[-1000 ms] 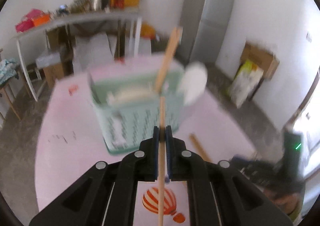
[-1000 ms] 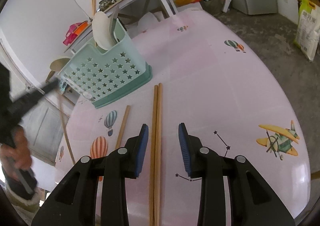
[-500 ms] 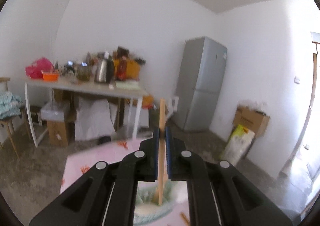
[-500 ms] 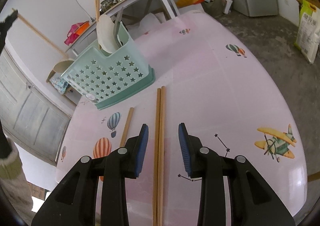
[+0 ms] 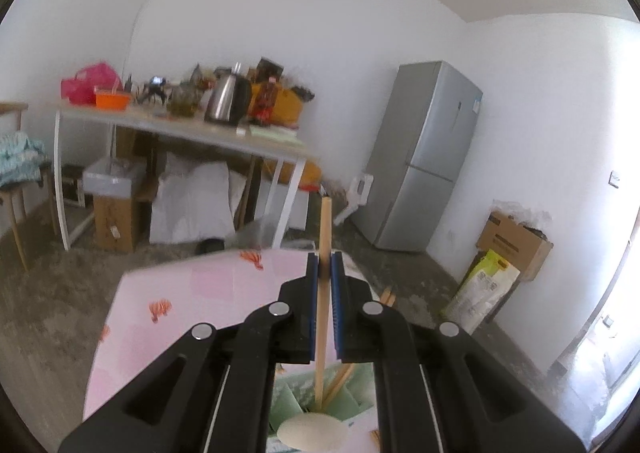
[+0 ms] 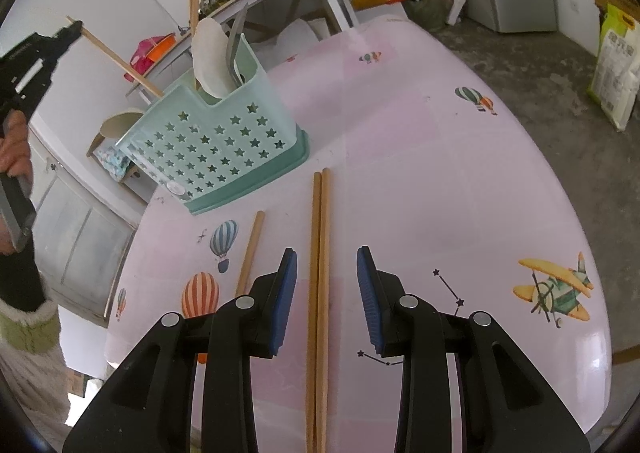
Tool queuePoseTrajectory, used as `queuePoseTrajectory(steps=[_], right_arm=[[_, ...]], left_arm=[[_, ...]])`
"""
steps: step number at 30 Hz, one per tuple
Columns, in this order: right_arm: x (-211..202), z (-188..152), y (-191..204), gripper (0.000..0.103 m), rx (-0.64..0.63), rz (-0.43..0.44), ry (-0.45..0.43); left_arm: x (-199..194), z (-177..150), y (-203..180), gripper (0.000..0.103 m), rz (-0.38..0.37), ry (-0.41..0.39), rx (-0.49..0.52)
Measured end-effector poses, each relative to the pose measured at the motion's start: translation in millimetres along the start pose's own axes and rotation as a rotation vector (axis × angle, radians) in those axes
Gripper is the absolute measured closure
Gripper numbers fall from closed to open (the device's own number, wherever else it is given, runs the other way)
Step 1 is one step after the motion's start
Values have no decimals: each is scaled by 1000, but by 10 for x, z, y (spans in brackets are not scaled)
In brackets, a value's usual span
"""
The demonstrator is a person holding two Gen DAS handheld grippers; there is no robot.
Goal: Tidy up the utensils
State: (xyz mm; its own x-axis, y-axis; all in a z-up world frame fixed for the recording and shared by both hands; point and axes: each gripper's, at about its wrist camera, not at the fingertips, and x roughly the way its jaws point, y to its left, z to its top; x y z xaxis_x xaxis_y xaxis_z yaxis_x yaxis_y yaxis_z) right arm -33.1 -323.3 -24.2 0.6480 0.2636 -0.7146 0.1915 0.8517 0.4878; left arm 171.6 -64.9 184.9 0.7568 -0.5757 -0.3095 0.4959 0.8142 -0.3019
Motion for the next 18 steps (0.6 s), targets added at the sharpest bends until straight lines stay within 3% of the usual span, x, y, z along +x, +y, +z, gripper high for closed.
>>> queuePoseTrajectory(steps=[4,8,11,14,18], right_arm=[[12,11,7,71,-6,-14,1],[23,33,22,71,-21,-25,3],[37,68,40,71,-34,-25,1],[91,128,50,71,-47,-17,12],[215,204,58,73,-65,2,51]], left_arm=[[58,-148,18,96,-7,16,-3],[5,-216,14,85,-7,4,16],[-126,-241,-14,84,-7,-25,37],[-282,-274,-63,83,-36,-42,61],[-471,-473,-202,83,-86,-1,128]])
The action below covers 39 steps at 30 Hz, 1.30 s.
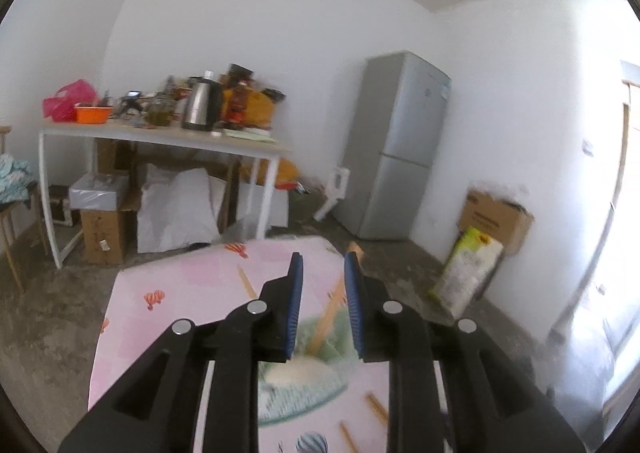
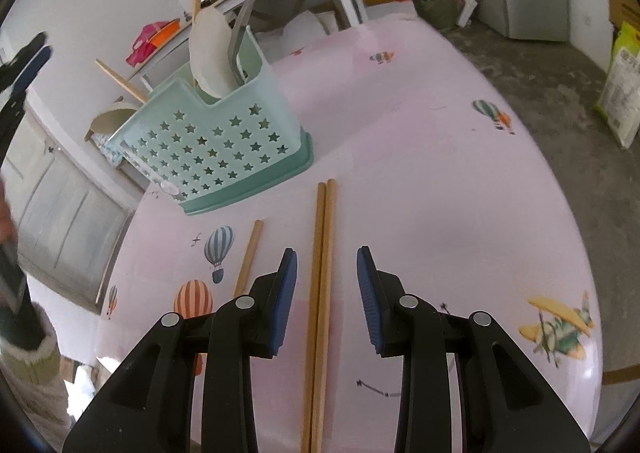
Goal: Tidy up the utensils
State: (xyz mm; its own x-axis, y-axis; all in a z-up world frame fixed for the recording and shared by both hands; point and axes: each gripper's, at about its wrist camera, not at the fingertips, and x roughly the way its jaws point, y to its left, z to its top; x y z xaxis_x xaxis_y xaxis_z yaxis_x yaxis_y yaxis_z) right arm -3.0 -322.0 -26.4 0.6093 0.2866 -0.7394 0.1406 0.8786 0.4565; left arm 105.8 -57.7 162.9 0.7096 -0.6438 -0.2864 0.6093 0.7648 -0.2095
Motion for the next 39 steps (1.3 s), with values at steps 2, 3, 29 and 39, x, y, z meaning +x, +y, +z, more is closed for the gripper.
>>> queuePoseTrajectory(steps=[2,3,29,39], right_arm=[[51,30,11,75,-15,1,15],[80,47,16,76,-19,0,22],[506,97,171,96,-146,-156,94],[446,58,253,99,-170,-193,81]], left_arm=[[-46,-119,-84,83,-25,36,22],[-57,-200,-117,83,-42,63,25],[569,-2094,-359,83,-69,509,-57],[666,-2123,-256,83,-39,526,-80]])
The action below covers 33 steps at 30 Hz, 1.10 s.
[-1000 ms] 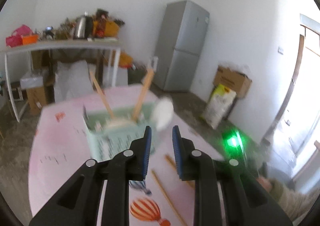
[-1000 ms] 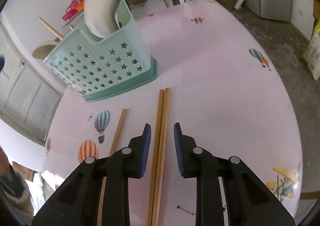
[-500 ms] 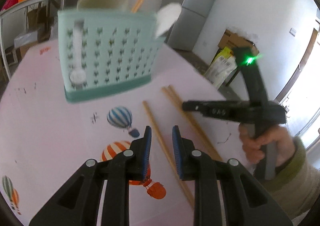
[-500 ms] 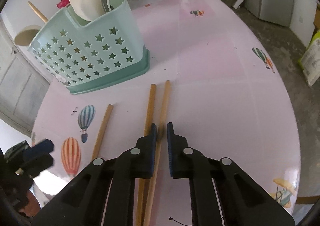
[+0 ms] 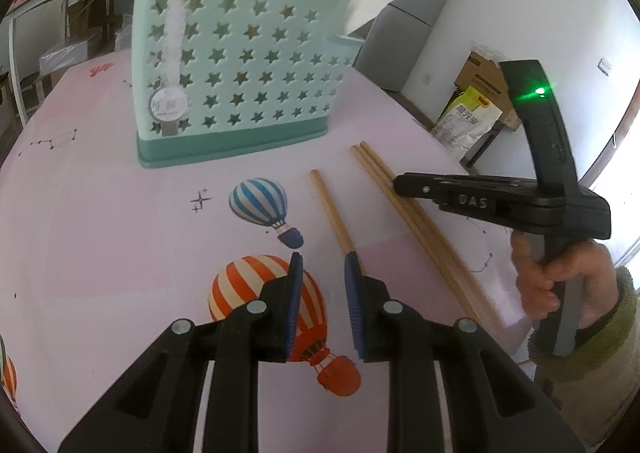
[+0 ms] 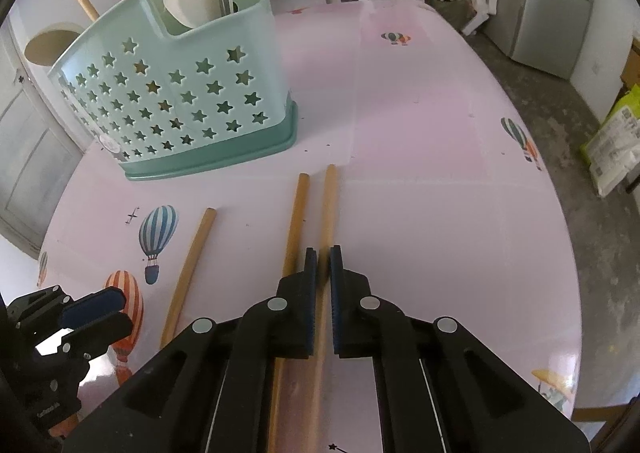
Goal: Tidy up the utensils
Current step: 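Hold the chopstick in the right tool while the left tool moves to the remaining chopsticks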
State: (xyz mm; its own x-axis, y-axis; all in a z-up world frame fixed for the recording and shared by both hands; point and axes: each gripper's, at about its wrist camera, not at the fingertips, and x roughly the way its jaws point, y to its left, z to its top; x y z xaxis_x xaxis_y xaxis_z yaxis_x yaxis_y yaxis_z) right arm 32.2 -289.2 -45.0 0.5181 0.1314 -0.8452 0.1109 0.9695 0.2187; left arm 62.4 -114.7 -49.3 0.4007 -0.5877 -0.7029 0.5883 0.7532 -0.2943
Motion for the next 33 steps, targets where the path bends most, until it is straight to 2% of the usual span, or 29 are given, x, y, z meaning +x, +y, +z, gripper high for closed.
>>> queuePoseTrajectory(steps=[6,13,17,20,24,28,33], right_arm=[[-73,-71,-71,99,15,-7,0],[-147,-152,-259,99,70,-7,-9],[-231,-216,-375,99,114,7,-19],[-262,-255,-432,99,136,16,-24],[-281,-261,-471,99,153,25,-33],[-288,-264,-505,99,166,33,-45],[-307,-279,-506,99,173,30,-54]], left_arm=[[-10,4,60,83,-15,0,-26],[81,266,-84,83,-145,8,-45],[294,440,-199,82,-208,65,-59],[501,557,-258,82,-226,111,-86],[746,671,-286,82,-198,151,-120],[942,792,-402,82,-96,194,-85],[1100,897,-567,82,-11,208,-47]])
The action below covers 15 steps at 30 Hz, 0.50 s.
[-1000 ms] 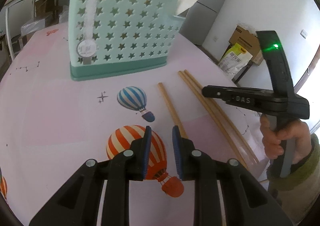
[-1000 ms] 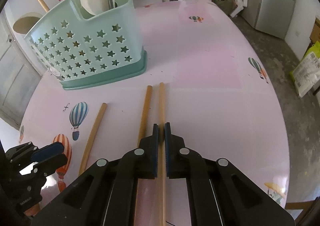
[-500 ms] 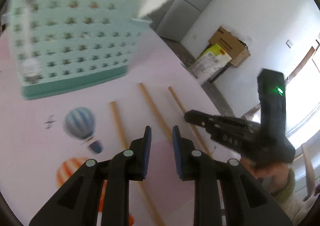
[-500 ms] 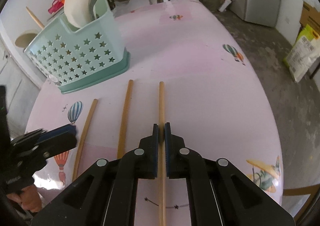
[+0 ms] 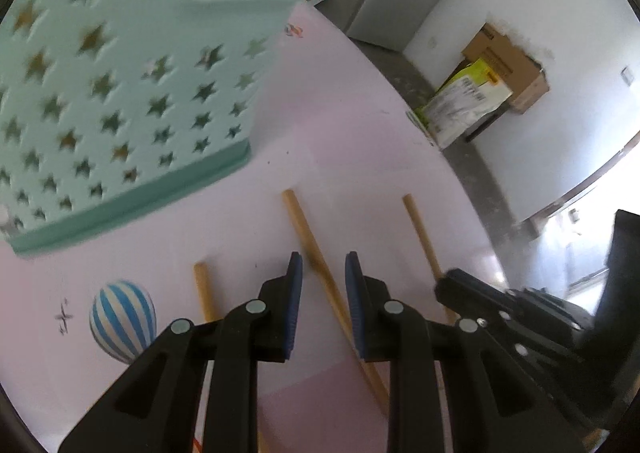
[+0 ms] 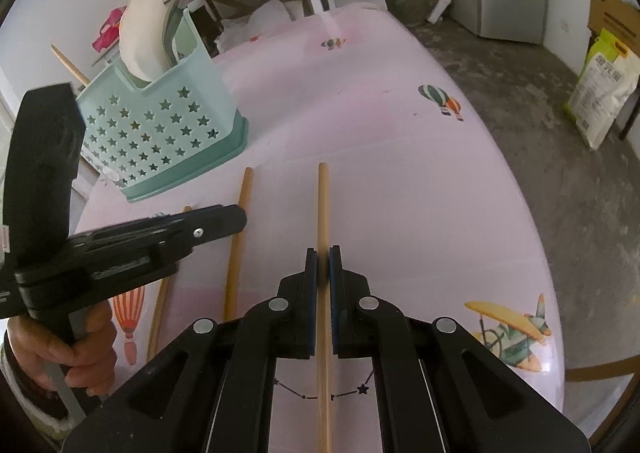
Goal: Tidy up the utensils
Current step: 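Hold the chopstick in the right tool while the left tool moves to the remaining chopsticks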
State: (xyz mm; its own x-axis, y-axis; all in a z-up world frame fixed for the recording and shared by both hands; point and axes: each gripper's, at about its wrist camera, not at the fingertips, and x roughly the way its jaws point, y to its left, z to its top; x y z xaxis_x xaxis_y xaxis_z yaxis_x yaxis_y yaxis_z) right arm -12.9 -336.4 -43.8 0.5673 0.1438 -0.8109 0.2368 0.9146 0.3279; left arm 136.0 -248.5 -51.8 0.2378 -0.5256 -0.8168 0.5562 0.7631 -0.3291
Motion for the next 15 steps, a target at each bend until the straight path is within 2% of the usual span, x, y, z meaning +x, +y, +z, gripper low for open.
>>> queuePoseTrajectory(steps=[7,9,11,15], right_arm=[[29,-39,-5,99,15,-3,9],[16,-27,-3,99,16,0,9],[14,-20,7,99,15,2,10],[30,1,39,99,9,15,16]], left_arm=[[22,15,-147,83,101,-5,27],[35,11,-171,88,127,-7,30],[53,14,-184,94,131,-8,20],[-4,-13,-118,95,128,-18,-14]])
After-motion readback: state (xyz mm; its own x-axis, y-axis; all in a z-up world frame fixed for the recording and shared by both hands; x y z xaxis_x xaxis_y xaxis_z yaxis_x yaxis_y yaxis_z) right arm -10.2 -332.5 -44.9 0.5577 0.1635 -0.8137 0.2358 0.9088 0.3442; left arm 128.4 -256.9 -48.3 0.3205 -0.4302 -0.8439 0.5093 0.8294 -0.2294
